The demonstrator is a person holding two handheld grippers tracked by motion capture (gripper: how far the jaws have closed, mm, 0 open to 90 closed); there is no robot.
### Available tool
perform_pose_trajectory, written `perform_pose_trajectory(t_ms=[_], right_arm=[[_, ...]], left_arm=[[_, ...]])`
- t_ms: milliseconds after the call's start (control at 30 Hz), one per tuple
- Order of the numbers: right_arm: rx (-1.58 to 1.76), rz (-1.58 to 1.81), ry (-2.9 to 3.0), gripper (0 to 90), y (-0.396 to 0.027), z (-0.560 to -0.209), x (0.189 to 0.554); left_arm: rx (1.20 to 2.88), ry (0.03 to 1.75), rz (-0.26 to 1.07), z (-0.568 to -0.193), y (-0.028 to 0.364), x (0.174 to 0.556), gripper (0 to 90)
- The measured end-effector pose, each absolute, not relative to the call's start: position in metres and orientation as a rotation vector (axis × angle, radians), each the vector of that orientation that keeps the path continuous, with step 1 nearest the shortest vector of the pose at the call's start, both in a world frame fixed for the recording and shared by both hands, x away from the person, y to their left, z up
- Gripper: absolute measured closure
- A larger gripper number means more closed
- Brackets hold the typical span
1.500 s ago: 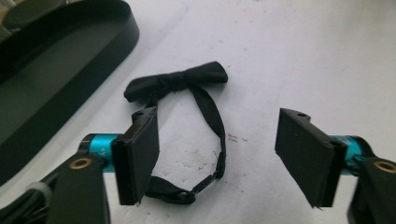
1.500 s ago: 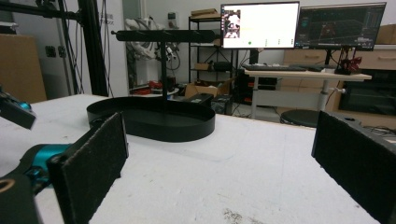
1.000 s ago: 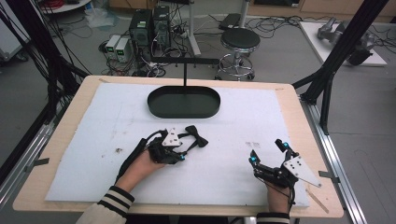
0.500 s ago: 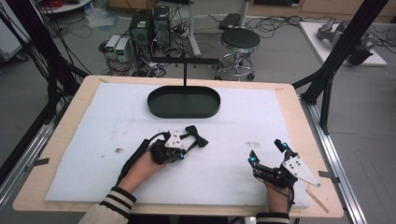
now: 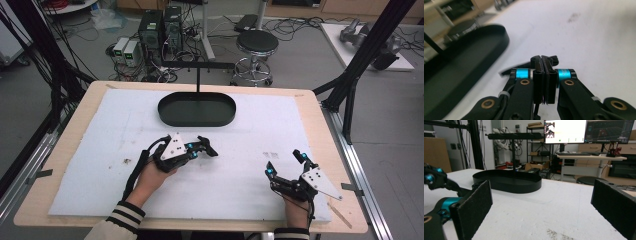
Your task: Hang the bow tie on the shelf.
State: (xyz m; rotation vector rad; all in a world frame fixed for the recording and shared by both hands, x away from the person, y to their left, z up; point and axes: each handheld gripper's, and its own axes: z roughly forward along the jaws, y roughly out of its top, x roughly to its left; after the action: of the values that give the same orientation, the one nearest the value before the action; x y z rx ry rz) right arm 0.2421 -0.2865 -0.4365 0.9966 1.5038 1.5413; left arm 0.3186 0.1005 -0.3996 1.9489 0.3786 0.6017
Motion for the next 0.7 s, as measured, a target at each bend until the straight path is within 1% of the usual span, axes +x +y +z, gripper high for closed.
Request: perform_pose_trajectory(t_ms=[433,700], right_arm=[[0.993,1.54,1.51,2.7,-0.286,-0.437,0.243],[0.993,1.538,1.514,2.7,-0.286,-0.438,0.243]], left_arm=[[1.627,0.429,0.768,-0.364,0.127,0.316,88.2],[1.503,0.414,0.819,-0.339,0.145,0.329,88.1]])
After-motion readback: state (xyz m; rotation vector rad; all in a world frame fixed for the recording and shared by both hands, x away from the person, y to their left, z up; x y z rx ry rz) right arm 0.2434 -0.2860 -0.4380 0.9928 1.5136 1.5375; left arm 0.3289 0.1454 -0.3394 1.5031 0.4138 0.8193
